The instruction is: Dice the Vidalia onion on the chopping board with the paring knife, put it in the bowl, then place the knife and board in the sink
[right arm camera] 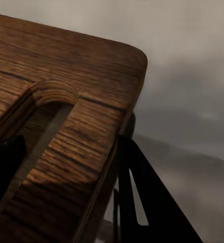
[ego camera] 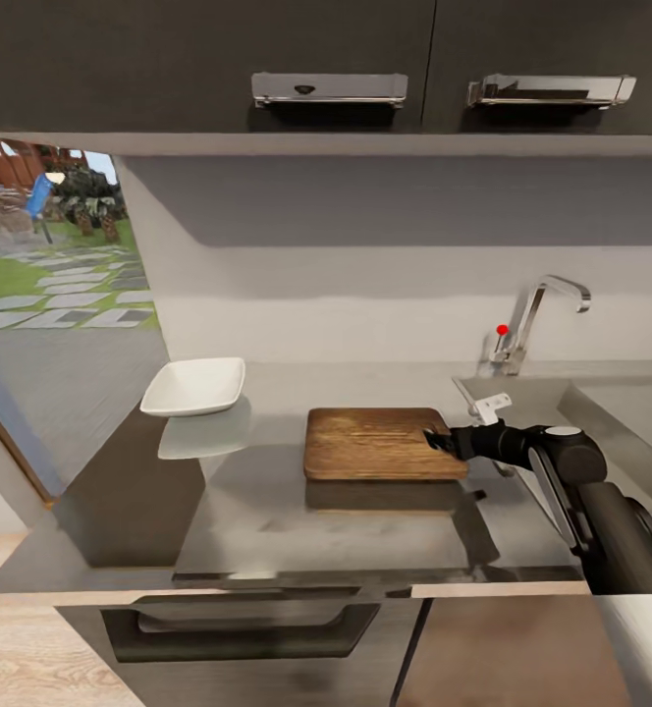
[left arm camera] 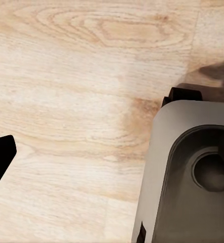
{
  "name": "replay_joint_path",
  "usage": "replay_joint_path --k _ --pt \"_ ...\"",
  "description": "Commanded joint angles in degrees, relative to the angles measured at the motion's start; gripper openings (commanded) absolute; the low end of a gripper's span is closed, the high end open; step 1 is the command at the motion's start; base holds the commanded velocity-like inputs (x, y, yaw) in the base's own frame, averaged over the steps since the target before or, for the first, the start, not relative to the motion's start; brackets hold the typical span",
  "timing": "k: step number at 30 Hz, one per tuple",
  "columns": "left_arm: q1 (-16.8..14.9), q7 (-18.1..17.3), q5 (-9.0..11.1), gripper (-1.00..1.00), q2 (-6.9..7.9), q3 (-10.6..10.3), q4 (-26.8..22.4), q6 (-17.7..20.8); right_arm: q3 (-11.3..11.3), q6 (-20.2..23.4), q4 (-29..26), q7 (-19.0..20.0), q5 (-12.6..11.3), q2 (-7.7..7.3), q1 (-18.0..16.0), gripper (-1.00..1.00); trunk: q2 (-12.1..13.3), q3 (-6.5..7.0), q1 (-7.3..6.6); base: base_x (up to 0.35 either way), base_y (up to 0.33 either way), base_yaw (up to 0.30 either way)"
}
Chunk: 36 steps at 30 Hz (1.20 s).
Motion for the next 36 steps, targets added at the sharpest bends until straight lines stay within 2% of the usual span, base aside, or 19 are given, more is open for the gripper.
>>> replay_joint_path --k 1,9,13,18,24,30,36 --pt "-0.1 -0.1 0.5 1.0 0.0 0.0 0.2 -0.4 0.1 0.2 0.0 0.2 0.2 -0.04 0.0 -1.0 0.0 -0.05 0.0 0.002 -0.003 0.0" --pt "-0.1 -0.1 0.5 1.0 0.0 0.0 0.2 -0.4 0.3 0.0 1.2 0.2 0.2 0.05 0.0 -1.0 0.0 -0.05 0.0 0.001 -0.001 0.0" --pt "-0.1 -0.1 0.5 1.0 0.0 0.0 0.2 -0.4 1.7 -0.2 2.7 0.2 0.2 0.05 0.0 -1.0 0.0 -0.05 0.0 0.0 0.0 0.0" --pt "-0.1 -0.1 0.5 1.0 0.0 0.0 0.2 -0.4 2.3 -0.6 3.2 0.2 0.2 0.05 -0.1 -1.0 0.0 -0.05 0.0 0.0 0.0 0.0" --pt "-0.1 -0.1 0.5 1.0 0.0 0.0 0.2 -0.4 2.4 -0.9 3.5 0.2 0.2 0.05 -0.1 -1.0 0.0 -0.05 0.0 0.0 0.0 0.0" --pt "-0.1 -0.1 0.5 1.0 0.0 0.0 0.2 -0.4 2.4 -3.7 6.6 0.2 0.2 0.05 0.0 -1.0 0.0 -0.05 0.0 0.0 0.0 0.0" --pt "-0.1 -0.1 0.5 1.0 0.0 0.0 0.2 -0.4 2.4 -4.3 7.4 0.2 0.3 0.05 0.0 -1.0 0.0 -0.05 0.0 0.0 0.0 0.0"
